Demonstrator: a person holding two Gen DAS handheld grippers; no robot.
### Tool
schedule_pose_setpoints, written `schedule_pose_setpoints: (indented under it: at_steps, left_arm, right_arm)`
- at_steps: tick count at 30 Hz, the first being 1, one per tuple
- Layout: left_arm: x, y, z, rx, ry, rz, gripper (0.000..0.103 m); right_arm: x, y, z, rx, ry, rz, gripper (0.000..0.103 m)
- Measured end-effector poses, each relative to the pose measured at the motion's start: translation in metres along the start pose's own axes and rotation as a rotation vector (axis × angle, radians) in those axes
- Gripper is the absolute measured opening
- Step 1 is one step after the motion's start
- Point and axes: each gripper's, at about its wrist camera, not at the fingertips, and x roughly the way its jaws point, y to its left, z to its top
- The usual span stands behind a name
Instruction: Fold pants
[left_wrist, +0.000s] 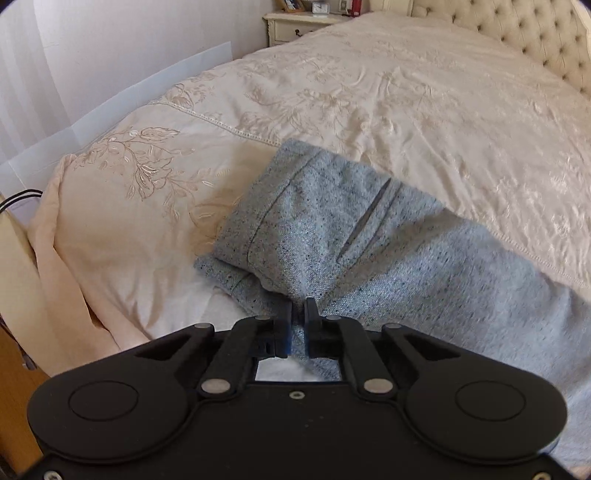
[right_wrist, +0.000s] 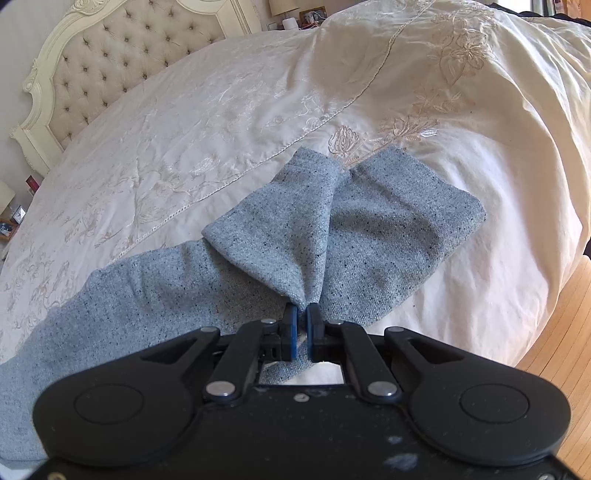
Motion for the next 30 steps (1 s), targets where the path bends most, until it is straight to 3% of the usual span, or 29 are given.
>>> schedule_pose_setpoints:
  at_steps: [2,5,7,10,12,15,21,23,26,30]
  left_arm:
    - [-0.013,-0.007,-0.005,0.025,-0.053,0.026,0.014]
    - [-0.053,-0.026,-0.009,0.066,-0.212,0.052,0.014]
    - [-0.077,-0.042,-0.011,0.089,-0.309,0.007,0.015]
    - [-0.098,-0.075,-0.013,0.141,-0.382,-0.103,0.015]
    - [-0.100,-0.103,-0.016,0.216,-0.371,-0.205,0.027]
    - [-0.086,-0.150,-0.025,0.328,-0.306,-0.347,0.029]
    - [-0.039,-0.220,-0.065,0.535,-0.120,-0.456,0.029]
    - [-0.029,-0.230,-0.081,0.582,-0.072,-0.469,0.029]
    - [-0.010,-0.236,-0.101,0.623,0.006,-0.427,0.030]
    - [-0.013,-0.237,-0.115,0.673,-0.042,-0.390,0.030]
  right_arm:
    - [0.008,0.000,-0.003,-0.003,0.024,-0.017,0.006]
    - [0.015,-0.001,-0.008,-0.011,0.050,-0.026,0.008]
    - [0.011,-0.004,-0.008,0.002,0.045,-0.002,0.013]
    - [0.003,-0.011,-0.001,0.040,0.027,0.026,0.017]
    - [-0.004,-0.012,0.005,0.044,0.002,0.035,0.018]
    - [-0.014,-0.004,0.014,0.009,-0.046,0.015,0.021]
    - [-0.022,0.015,0.023,-0.096,-0.110,-0.004,0.023]
    - [-0.022,0.022,0.025,-0.134,-0.119,0.001,0.024]
    - [-0.016,0.038,0.027,-0.195,-0.130,0.007,0.025]
    - [0.001,0.059,0.031,-0.263,-0.124,0.015,0.028]
